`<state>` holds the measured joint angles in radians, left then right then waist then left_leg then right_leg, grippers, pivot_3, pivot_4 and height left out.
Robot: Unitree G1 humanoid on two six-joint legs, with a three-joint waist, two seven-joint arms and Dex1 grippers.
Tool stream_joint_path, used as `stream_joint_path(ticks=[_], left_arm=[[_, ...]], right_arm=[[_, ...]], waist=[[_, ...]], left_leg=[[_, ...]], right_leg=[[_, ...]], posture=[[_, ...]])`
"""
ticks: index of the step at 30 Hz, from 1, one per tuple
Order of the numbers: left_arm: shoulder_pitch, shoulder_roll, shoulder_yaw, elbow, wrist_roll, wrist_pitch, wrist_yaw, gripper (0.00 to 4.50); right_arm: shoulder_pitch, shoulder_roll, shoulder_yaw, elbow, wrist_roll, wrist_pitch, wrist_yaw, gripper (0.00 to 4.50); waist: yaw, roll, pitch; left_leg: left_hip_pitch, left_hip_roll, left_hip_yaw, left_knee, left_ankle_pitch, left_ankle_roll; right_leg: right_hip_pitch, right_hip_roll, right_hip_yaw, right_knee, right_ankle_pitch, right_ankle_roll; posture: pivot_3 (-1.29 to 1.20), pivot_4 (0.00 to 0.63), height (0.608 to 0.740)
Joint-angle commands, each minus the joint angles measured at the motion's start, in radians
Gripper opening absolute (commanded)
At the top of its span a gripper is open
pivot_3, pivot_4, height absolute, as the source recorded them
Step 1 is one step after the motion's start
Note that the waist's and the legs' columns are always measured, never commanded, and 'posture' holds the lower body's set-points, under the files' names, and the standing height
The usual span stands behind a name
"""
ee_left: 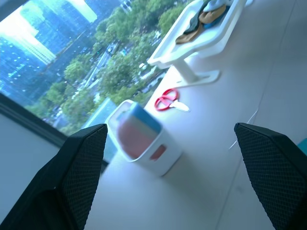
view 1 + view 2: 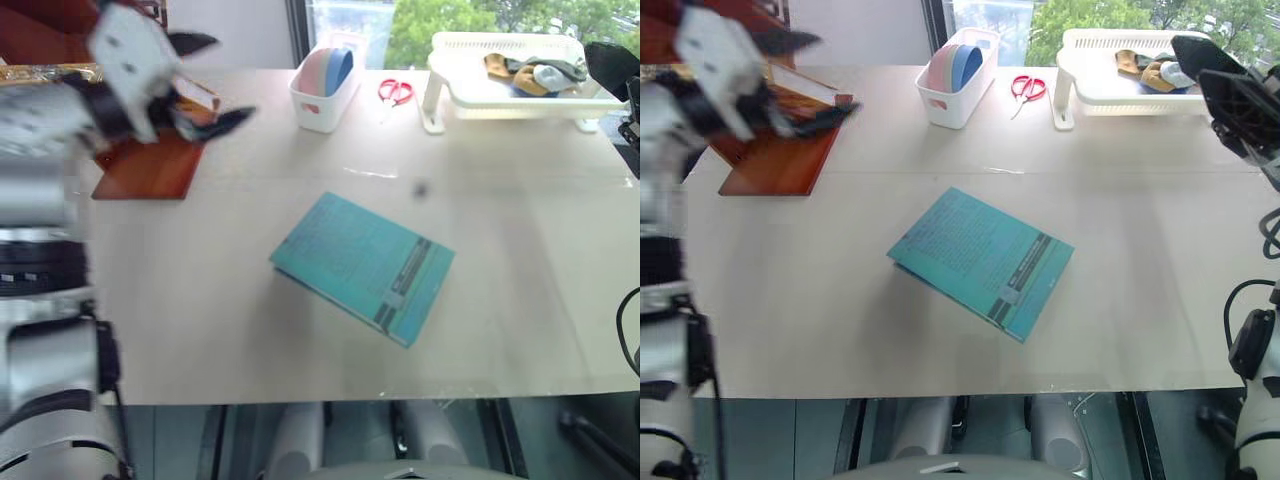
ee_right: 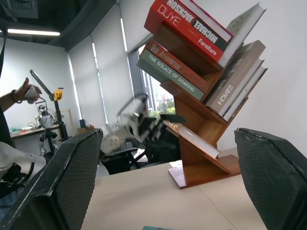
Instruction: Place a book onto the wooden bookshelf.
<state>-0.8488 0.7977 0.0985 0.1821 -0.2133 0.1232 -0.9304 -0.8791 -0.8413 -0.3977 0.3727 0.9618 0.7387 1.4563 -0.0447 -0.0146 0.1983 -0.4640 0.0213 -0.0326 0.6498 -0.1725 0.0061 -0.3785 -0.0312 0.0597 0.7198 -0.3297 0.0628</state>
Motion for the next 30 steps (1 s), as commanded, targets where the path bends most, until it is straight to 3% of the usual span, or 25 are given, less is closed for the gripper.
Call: stream_joint_path(ticks=[1, 6, 11, 14, 21, 30], left_arm=[[0.011, -0.130, 0.004, -0.024, 0.062, -0.033, 0.224, 4.45], [-0.001, -0.267, -0.017, 0.084, 0.195, -0.125, 0.468, 4.45], [-0.064, -0.244, 0.011, 0.228, 0.331, -0.150, 0.724, 4.45], [-0.086, -0.215, 0.017, 0.292, 0.366, -0.162, 0.800, 4.45], [-0.109, -0.200, 0.009, 0.344, 0.351, -0.181, 0.798, 4.45], [0.018, -0.222, -0.021, 0.139, 0.224, -0.062, 0.546, 4.45]], right_arm=[[-0.006, -0.035, -0.032, -0.032, 0.010, 0.006, 0.007, 4.50], [0.020, -0.051, -0.061, -0.063, 0.022, 0.019, -0.009, 4.50], [0.047, -0.067, -0.084, -0.089, 0.029, 0.027, -0.024, 4.50], [0.059, -0.070, -0.095, -0.104, 0.036, 0.034, -0.034, 4.50], [0.085, -0.071, -0.105, -0.117, 0.038, 0.030, -0.049, 4.50], [0.127, -0.055, -0.098, -0.117, 0.032, 0.031, -0.045, 4.50]], waist=[[0.005, 0.002, -0.001], [0.008, 0.002, -0.001], [0.005, 0.002, -0.001], [0.005, 0.002, -0.001], [0.000, 0.002, -0.001], [0.006, 0.002, -0.001]], left_leg=[[0.000, 0.000, 0.000, 0.000, 0.000, 0.000], [0.000, -0.002, 0.000, 0.001, 0.000, 0.000], [0.000, -0.004, 0.000, 0.001, 0.000, 0.000], [0.000, -0.005, -0.001, 0.001, 0.000, 0.000], [0.002, -0.004, 0.001, 0.001, 0.000, 0.000], [0.002, -0.004, 0.001, 0.001, 0.000, 0.000]], right_leg=[[0.000, -0.001, 0.000, 0.001, 0.000, 0.000], [0.001, -0.001, 0.000, 0.001, 0.000, 0.000], [0.000, -0.001, 0.000, 0.002, 0.000, 0.000], [0.000, -0.002, 0.000, 0.002, 0.000, 0.000], [0.000, -0.001, 0.002, 0.004, 0.000, 0.000], [0.000, -0.001, 0.002, 0.004, 0.000, 0.000]], posture=[[0.00, 0.150, 0.740], [0.00, 0.150, 0.740], [0.00, 0.150, 0.740], [0.00, 0.150, 0.740], [0.00, 0.150, 0.740], [0.00, 0.150, 0.740]])
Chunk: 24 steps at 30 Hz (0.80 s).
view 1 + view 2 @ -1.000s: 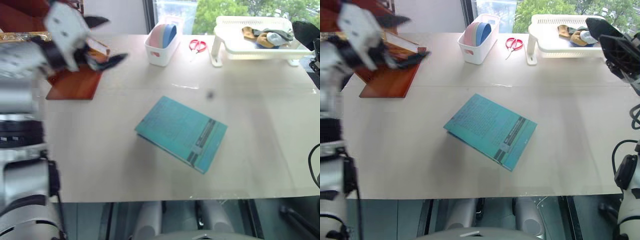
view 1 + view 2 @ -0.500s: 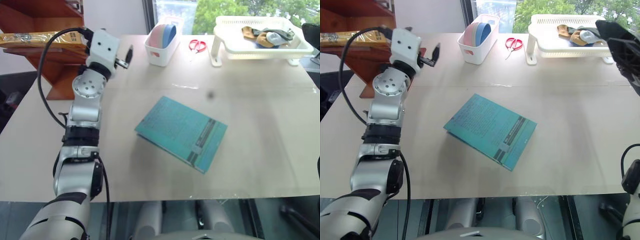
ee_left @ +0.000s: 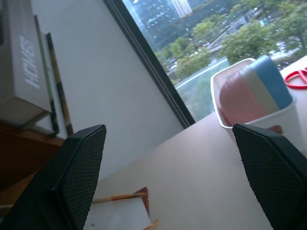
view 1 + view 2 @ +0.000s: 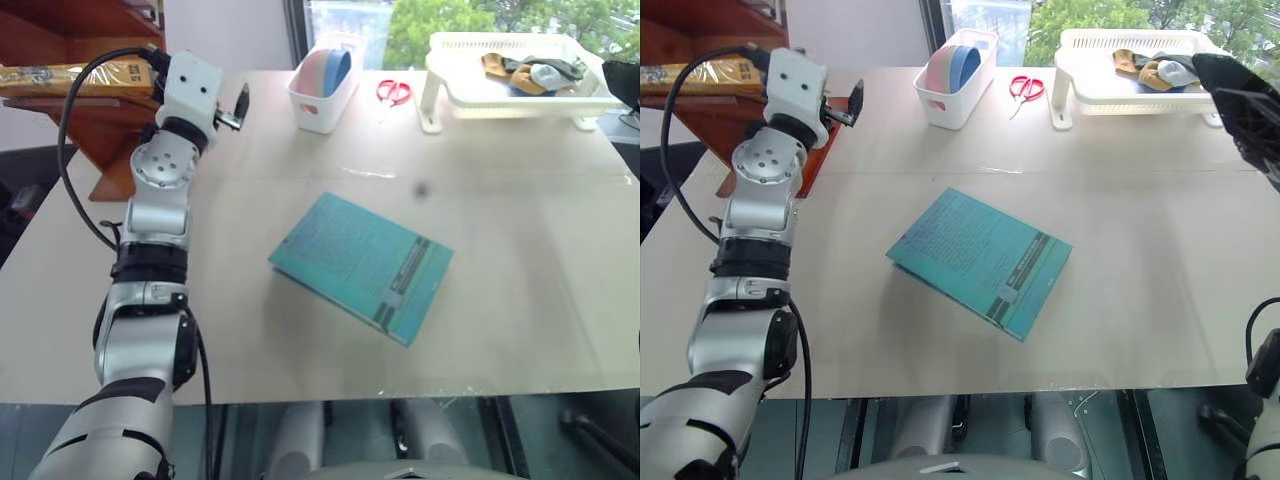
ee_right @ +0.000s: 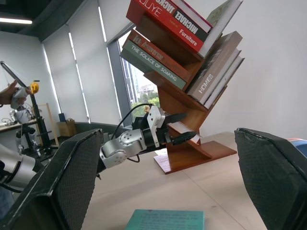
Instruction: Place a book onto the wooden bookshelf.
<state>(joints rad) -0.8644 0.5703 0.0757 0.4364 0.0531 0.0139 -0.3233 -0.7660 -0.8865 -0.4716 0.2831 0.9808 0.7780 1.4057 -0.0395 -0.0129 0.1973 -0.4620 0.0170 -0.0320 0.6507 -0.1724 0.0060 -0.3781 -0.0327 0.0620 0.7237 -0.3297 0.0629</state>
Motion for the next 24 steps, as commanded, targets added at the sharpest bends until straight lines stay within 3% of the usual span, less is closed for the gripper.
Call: stream_joint_path(ticks=[1, 8, 15, 20, 24], left_arm=[[0.070, 0.003, -0.003, -0.164, -0.057, 0.081, -0.086, 4.45], [0.359, -0.043, 0.017, -0.471, -0.203, 0.372, -0.186, 4.45], [0.671, -0.052, 0.155, -0.739, -0.436, 0.539, -0.259, 4.45], [0.879, -0.044, 0.231, -0.816, -0.496, 0.541, -0.286, 4.45], [0.958, -0.037, 0.255, -0.813, -0.488, 0.497, -0.288, 4.45]], right_arm=[[0.035, -0.013, -0.011, -0.026, -0.005, -0.016, 0.016, 4.50], [0.217, -0.052, 0.155, -0.018, -0.249, -0.211, 0.107, 4.50], [0.389, -0.003, 0.211, 0.047, -0.475, -0.529, 0.020, 4.50], [0.526, 0.024, 0.215, 0.085, -0.556, -0.679, -0.015, 4.50], [0.578, 0.045, 0.204, 0.100, -0.577, -0.750, -0.038, 4.50]], waist=[[0.001, 0.000, 0.000], [0.002, 0.001, -0.001], [-0.001, 0.001, -0.001], [0.001, 0.001, -0.001], [0.001, 0.003, -0.003]], left_leg=[[0.000, 0.000, 0.000, 0.000, 0.000, 0.000], [0.000, 0.002, 0.000, 0.000, 0.000, 0.000], [0.002, 0.004, 0.000, 0.000, 0.000, 0.000], [0.018, 0.005, 0.000, -0.008, 0.000, 0.000], [0.020, 0.004, 0.001, -0.008, 0.000, 0.000]], right_leg=[[0.000, 0.000, 0.000, 0.000, 0.000, 0.000], [0.001, 0.000, 0.000, -0.001, 0.000, 0.000], [0.002, 0.000, 0.000, 0.000, 0.000, 0.000], [0.019, 0.000, -0.001, -0.011, 0.000, 0.000], [0.021, 0.000, 0.001, -0.012, 0.000, 0.000]], posture=[[0.00, 0.150, 0.740], [0.00, 0.150, 0.740], [0.00, 0.150, 0.740], [0.00, 0.150, 0.740], [0.00, 0.150, 0.740]])
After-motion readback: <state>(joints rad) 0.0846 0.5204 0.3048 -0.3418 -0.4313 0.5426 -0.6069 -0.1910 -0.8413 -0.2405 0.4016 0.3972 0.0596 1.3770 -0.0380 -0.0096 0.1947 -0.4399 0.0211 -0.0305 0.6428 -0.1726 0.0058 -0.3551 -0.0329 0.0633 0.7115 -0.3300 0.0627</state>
